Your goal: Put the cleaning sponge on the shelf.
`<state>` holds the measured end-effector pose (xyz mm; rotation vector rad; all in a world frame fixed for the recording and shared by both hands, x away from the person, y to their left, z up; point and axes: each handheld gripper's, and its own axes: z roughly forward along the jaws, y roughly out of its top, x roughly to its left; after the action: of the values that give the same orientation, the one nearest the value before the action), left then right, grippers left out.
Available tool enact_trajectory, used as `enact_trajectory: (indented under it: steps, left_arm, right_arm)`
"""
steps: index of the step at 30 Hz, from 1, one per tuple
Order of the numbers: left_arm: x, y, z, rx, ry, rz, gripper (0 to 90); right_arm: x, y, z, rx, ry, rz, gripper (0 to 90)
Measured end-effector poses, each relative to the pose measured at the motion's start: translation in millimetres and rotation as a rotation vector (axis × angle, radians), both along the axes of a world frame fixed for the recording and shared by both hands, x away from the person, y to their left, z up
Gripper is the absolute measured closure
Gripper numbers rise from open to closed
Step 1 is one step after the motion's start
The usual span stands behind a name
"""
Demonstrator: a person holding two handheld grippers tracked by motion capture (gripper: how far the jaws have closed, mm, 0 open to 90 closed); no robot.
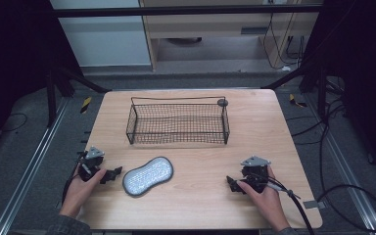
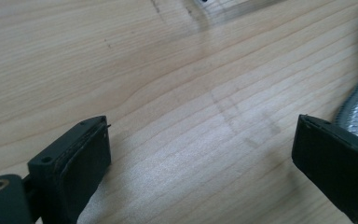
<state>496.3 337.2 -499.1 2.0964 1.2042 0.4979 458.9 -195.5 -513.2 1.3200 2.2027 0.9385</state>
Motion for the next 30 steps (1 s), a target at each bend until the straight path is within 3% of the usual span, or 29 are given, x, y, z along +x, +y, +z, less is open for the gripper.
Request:
enact_trajectory:
  steps: [11, 17, 22, 24, 26, 30]
  left_arm:
    - [-12.4, -12.0, 30.8, -0.011, -0.039, -0.042, 2.9]
    - [-17.9, -28.2, 55.2, -0.031, -0.034, -0.103, 3.9]
    - [-21.6, -43.2, 62.9, -0.035, -0.030, -0.159, 4.4]
    - [-21.8, -49.5, 63.9, -0.011, -0.027, -0.170, 5.0]
    - [-20.1, -63.7, 63.6, 0.053, 0.005, -0.201, 5.1]
    - [-16.5, -82.7, 61.1, 0.097, 0.051, -0.238, 5.0]
  right_arm:
    - [-0.3, -0.2, 0.0, -0.003, 0.000, 0.002, 0.4]
    - [-0.2, -0.3, 0.0, -0.003, 0.000, 0.003, 0.4]
    - [0.0, -0.6, -0.2, -0.008, -0.004, 0.006, 0.4]
    - [0.0, -0.6, -0.3, -0.008, -0.005, 0.007, 0.4]
    - [-0.3, -0.5, -0.1, -0.004, -0.002, 0.004, 0.4]
    - [-0.8, -1.1, -0.2, -0.009, -0.005, 0.009, 0.4]
